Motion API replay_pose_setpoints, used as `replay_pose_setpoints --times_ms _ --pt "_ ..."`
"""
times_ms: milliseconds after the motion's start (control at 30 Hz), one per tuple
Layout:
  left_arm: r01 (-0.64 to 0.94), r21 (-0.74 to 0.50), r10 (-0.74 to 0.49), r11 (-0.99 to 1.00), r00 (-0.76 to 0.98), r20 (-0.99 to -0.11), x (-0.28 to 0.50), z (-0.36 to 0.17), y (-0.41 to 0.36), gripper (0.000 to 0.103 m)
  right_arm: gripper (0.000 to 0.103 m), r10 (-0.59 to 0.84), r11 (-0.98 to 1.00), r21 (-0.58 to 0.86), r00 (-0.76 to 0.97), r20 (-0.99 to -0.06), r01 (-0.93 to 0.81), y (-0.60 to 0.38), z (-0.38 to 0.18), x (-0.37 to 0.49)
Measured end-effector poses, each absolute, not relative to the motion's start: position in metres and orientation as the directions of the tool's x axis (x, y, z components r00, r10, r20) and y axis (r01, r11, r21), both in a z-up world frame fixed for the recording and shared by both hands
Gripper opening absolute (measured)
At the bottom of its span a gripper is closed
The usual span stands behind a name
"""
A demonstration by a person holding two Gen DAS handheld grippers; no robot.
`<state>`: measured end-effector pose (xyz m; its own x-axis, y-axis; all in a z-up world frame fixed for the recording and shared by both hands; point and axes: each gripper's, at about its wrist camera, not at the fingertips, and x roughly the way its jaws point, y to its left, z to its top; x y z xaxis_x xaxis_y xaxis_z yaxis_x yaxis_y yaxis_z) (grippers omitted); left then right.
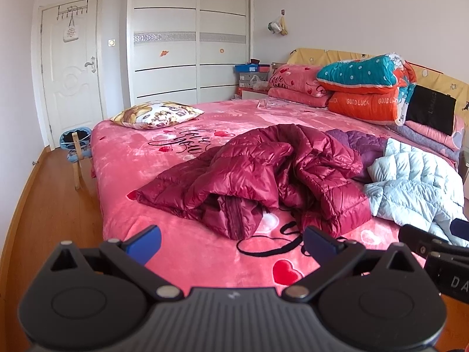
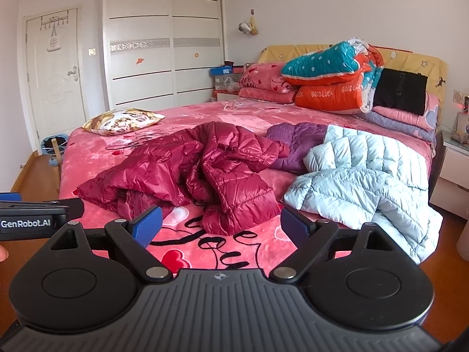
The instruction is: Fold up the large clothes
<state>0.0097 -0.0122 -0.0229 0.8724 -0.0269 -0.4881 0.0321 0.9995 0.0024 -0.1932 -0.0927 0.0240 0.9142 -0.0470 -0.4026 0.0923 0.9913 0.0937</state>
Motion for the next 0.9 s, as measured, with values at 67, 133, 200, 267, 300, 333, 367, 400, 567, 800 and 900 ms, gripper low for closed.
replay_pose_setpoints --times_ms 67,133,200,267,300,333,367,400,567,800,900 --pt "0.035 0.002 -0.029 0.999 0.871 -0.491 0.011 -0.025 -0.013 0.102 0.103 -0.053 0.989 0.104 0.904 -0.424 0.107 -0.094 0.022 -0.192" --pt "0.040 0.001 -0.034 0.999 0.868 -0.496 0.013 -0.027 -0.014 0.102 0.103 -0.057 0.988 0.108 0.901 -0.430 0.114 -0.095 0.019 -0.190" --pt "0.045 0.002 -0.037 0.999 0.864 -0.502 0.015 -0.029 -0.016 0.102 0.103 -0.059 0.986 0.113 0.898 -0.437 0.120 -0.097 0.016 -0.188" --pt "0.052 0.001 -0.044 0.999 0.862 -0.505 0.018 -0.031 -0.018 0.102 0.103 -0.061 0.986 0.115 0.895 -0.442 0.124 -0.096 0.014 -0.186" --pt "0.054 0.000 -0.046 0.999 0.862 -0.506 0.019 -0.032 -0.019 0.102 0.103 -0.062 0.985 0.117 0.894 -0.445 0.126 -0.096 0.014 -0.186" --pt "0.056 -0.003 -0.050 0.998 0.861 -0.506 0.021 -0.034 -0.020 0.102 0.103 -0.062 0.985 0.119 0.893 -0.446 0.128 -0.097 0.013 -0.185" --pt "0.057 -0.008 -0.053 0.998 0.861 -0.505 0.023 -0.035 -0.020 0.102 0.103 -0.063 0.984 0.121 0.892 -0.448 0.130 -0.097 0.012 -0.184" --pt "0.060 -0.015 -0.059 0.998 0.862 -0.503 0.024 -0.037 -0.020 0.102 0.103 -0.065 0.983 0.123 0.891 -0.450 0.134 -0.098 0.011 -0.183" --pt "0.033 -0.004 -0.030 0.999 0.860 -0.509 0.036 -0.056 -0.020 0.102 0.103 -0.070 0.980 0.135 0.890 -0.451 0.146 -0.103 0.005 -0.178" --pt "0.026 -0.052 -0.051 0.998 0.818 -0.573 0.057 -0.102 -0.016 0.102 0.103 -0.085 0.980 0.123 0.890 -0.449 0.156 -0.110 -0.018 -0.167" --pt "0.031 -0.047 -0.053 0.998 0.789 -0.612 0.066 -0.122 -0.025 0.102 0.103 -0.090 0.979 0.121 0.877 -0.472 0.166 -0.115 -0.032 -0.158"
